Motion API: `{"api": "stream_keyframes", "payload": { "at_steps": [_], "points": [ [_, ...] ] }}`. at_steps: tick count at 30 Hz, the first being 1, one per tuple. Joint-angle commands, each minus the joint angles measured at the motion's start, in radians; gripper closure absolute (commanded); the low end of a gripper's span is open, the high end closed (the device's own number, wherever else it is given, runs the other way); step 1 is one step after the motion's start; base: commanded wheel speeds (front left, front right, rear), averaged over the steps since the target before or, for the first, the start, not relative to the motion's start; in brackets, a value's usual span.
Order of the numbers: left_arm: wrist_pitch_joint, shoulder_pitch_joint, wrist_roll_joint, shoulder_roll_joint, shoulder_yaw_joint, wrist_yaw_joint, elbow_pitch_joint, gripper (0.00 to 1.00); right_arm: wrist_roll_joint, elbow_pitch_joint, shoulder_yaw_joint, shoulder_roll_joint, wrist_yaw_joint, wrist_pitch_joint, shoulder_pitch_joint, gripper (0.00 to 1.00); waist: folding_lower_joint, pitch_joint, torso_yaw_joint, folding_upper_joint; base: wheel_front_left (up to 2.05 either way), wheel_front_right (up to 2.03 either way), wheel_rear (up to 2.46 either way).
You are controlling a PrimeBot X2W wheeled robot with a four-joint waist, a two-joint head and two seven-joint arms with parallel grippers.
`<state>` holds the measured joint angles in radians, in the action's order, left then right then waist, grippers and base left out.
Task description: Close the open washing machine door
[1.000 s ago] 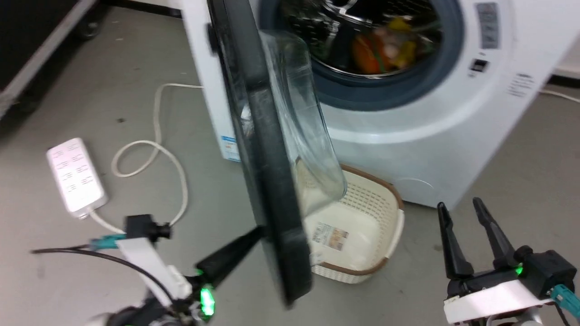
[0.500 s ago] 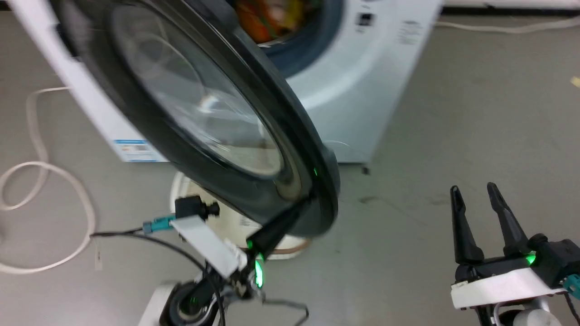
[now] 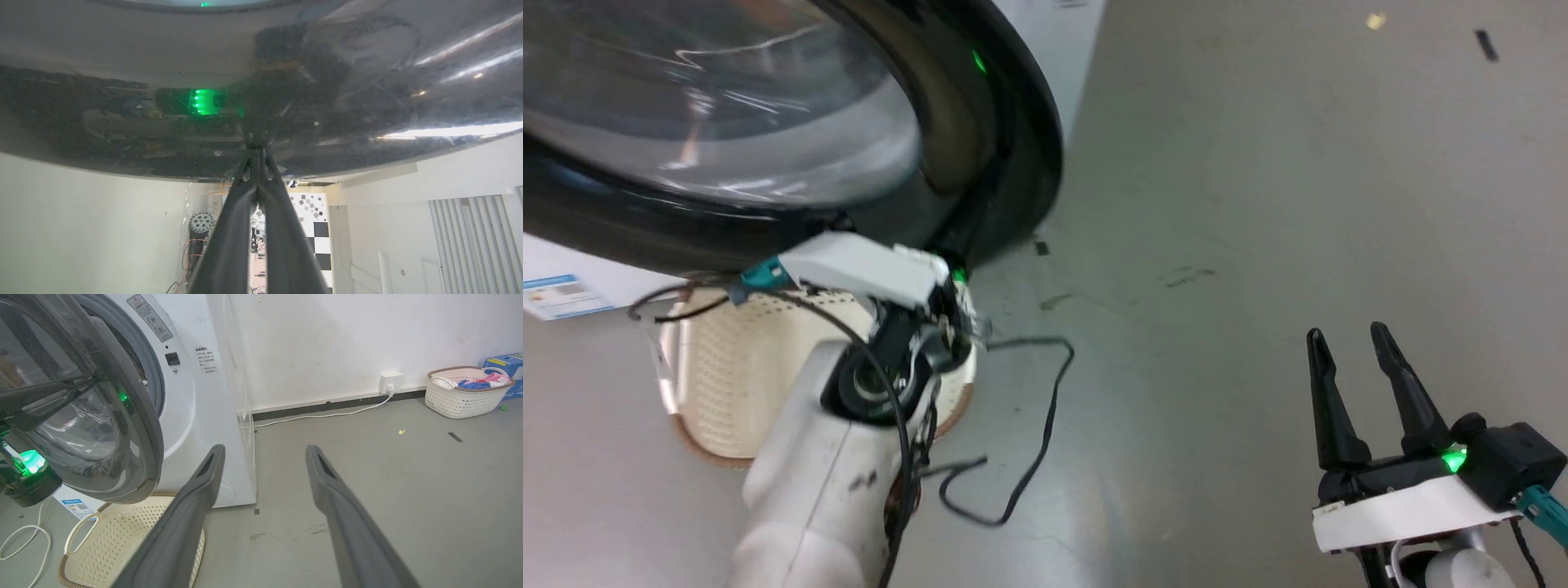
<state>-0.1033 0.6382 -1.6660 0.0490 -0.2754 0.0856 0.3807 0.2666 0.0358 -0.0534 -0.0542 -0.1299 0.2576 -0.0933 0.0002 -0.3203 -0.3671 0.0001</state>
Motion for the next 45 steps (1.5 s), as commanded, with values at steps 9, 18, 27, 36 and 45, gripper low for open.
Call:
{"api": "stream_keyframes", "payload": {
  "at_steps": [9, 18, 27, 36, 45],
  "points": [
    [0.06, 0.061, -0.028, 0.001, -0.049, 0.042, 0.106, 1.0, 0.019, 0.001, -0.017, 0.004, -0.001, 0.004, -0.008, 0.0, -0.0002, 0.029, 0.031, -0.0001, 0.0, 0.0, 0.0],
    [0.145, -0.213, 0.169, 0.108, -0.134, 0.045, -0.127, 0.29, -0.004, -0.007, 0.009, 0.004, -0.001, 0.004, 0.028, 0.0, -0.0002, 0.146, 0.149, -0.0001, 0.0, 0.0, 0.0],
    [0.357, -0.404, 0.574, 0.279, -0.144, 0.027, -0.215, 0.0, -0.02, -0.016, 0.024, 0.004, -0.001, 0.004, 0.087, 0.0, -0.0002, 0.241, 0.269, -0.0001, 0.0, 0.0, 0.0],
    [0.365, -0.563, 1.151, 0.249, 0.04, -0.142, -0.377, 0.0, -0.034, -0.02, 0.006, 0.004, -0.001, 0.004, 0.122, 0.0, -0.0002, 0.28, 0.348, -0.0001, 0.0, 0.0, 0.0],
    [0.365, -0.694, 1.394, 0.186, 0.071, -0.141, -0.407, 0.0, -0.043, -0.01, 0.003, 0.004, -0.001, 0.004, 0.146, 0.0, -0.0002, 0.293, 0.385, -0.0001, 0.0, 0.0, 0.0]
  ]
}}
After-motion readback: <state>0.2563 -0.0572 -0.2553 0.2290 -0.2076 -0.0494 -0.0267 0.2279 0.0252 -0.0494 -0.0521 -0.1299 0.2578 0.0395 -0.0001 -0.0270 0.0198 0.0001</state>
